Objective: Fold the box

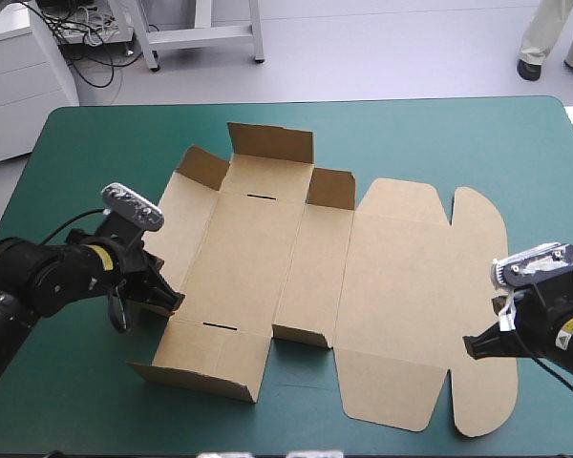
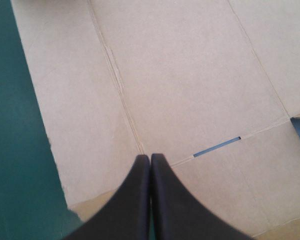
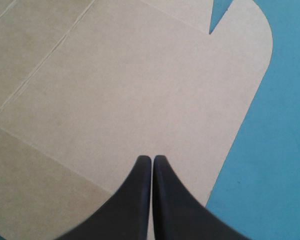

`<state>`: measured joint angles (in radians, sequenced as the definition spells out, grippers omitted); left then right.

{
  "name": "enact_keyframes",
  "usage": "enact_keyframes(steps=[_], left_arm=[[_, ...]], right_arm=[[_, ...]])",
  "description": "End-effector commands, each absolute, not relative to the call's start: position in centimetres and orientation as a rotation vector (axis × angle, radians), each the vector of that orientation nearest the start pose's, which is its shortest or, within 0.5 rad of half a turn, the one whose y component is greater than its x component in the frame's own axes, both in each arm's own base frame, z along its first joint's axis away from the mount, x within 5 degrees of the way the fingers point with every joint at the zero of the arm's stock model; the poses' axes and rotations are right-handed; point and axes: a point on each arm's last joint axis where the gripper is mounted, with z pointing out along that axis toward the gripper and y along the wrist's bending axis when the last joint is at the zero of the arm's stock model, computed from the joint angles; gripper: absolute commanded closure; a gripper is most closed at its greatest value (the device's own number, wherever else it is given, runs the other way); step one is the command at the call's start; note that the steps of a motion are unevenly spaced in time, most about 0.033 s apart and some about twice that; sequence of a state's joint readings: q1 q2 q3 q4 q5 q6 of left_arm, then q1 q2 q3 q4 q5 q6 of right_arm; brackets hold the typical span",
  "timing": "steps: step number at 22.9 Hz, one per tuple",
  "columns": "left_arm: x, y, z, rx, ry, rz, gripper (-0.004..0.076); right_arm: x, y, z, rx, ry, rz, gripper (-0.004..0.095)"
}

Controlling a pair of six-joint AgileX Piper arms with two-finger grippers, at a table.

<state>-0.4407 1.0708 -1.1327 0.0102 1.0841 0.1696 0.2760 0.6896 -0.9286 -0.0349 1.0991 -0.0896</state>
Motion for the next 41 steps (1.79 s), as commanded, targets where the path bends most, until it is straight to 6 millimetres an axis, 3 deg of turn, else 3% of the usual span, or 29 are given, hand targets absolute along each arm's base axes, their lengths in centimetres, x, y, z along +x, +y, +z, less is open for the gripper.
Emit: enact_keyframes(steps=[1, 3, 6, 9, 15, 19, 20, 21, 24, 29, 35, 41], left_arm=[[19.5, -9.6, 38.9, 0.802, 2.306, -0.148, 0.0729], [20.8, -10.0, 39.3, 0.815, 2.300, -0.166, 0.0729], [22.0, -9.2, 39.7, 0.846, 2.295, -0.443, 0.0729], [23.3, -6.0, 39.4, 0.786, 2.341, -0.668, 0.0729], [25.0, -0.8, 38.6, 0.449, 2.422, -0.652, 0.0710], [25.6, 1.8, 38.2, 0.317, 2.443, -0.625, 0.0469], [25.7, 2.1, 38.0, 0.301, 2.447, -0.623, 0.0394], [26.0, 2.6, 37.7, 0.278, 2.462, -0.624, 0.0270], [26.6, 3.0, 36.8, 0.238, 2.509, -0.625, 0.0170], [28.5, 3.6, 34.5, 0.194, 2.584, -0.675, 0.0167], [32.1, 4.8, 28.5, 0.195, 2.729, -0.791, 0.0167], [33.8, 5.1, 25.2, 0.206, 2.754, -0.904, 0.0167]], right_arm=[[9.1, 2.2, 37.2, -0.394, 2.257, 0.052, 0.0912], [8.5, 2.0, 36.3, -0.384, 2.264, 0.059, 0.0912], [7.7, 1.8, 34.9, -0.357, 2.283, 0.071, 0.0912], [7.4, 1.7, 34.0, -0.354, 2.289, 0.073, 0.0912], [7.4, 1.8, 34.0, -0.352, 2.284, 0.081, 0.0912], [7.5, 1.9, 34.1, -0.350, 2.273, 0.088, 0.0912], [7.5, 1.9, 34.1, -0.350, 2.274, 0.093, 0.0912], [7.5, 1.9, 34.1, -0.349, 2.274, 0.102, 0.0912], [7.5, 2.0, 34.1, -0.353, 2.271, 0.103, 0.0912], [7.5, 2.0, 34.1, -0.362, 2.270, 0.099, 0.0912], [7.5, 2.0, 34.1, -0.370, 2.268, 0.098, 0.0912], [7.5, 2.1, 34.1, -0.368, 2.269, 0.113, 0.0912]])
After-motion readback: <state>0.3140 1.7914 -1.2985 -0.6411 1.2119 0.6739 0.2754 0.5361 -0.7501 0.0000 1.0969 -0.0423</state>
